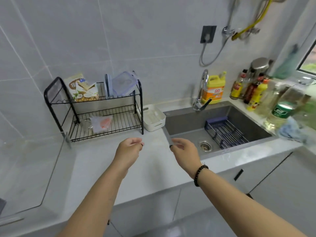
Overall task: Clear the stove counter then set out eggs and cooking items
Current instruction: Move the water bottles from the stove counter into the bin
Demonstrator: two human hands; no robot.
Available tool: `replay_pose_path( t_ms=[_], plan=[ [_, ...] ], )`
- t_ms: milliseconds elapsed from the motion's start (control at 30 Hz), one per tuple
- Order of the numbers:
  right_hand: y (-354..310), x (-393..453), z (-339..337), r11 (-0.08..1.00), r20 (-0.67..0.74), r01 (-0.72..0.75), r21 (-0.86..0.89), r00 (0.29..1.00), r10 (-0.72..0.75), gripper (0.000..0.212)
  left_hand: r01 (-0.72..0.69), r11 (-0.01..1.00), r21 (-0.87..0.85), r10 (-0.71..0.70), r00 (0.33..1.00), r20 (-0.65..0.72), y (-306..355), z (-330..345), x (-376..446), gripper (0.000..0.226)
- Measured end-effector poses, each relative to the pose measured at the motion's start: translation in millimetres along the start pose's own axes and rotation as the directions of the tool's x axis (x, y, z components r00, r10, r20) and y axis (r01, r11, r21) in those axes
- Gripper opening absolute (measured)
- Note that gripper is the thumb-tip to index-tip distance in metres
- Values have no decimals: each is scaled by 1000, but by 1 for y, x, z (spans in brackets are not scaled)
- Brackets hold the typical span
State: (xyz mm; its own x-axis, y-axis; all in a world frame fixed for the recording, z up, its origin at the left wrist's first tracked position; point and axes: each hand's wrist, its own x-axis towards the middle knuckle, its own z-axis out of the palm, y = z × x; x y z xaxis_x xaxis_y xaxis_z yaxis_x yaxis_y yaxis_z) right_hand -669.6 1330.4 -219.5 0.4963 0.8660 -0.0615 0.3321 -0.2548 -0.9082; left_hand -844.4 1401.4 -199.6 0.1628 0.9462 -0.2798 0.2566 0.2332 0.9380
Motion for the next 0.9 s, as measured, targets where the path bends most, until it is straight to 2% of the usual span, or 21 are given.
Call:
replay_pose_path(
  t_ms=[233,500,700,900],
  plan=[
    [42,-5,-120,999,-122,-44,-6,992,43,34,-73,997,32,65,979,191,27,123,-16,17],
    [91,-40,-236,987,-328,-133,88,932,155,23,-155,984,83,102,886,452,49,259,-49,20],
    [122,-77,-304,969,-520,-210,131,817,248,27,-231,968,99,113,754,647,64,343,-82,16],
    [156,-124,-379,928,-697,-277,250,614,371,26,-260,959,117,62,589,805,64,433,-115,14]
  ],
)
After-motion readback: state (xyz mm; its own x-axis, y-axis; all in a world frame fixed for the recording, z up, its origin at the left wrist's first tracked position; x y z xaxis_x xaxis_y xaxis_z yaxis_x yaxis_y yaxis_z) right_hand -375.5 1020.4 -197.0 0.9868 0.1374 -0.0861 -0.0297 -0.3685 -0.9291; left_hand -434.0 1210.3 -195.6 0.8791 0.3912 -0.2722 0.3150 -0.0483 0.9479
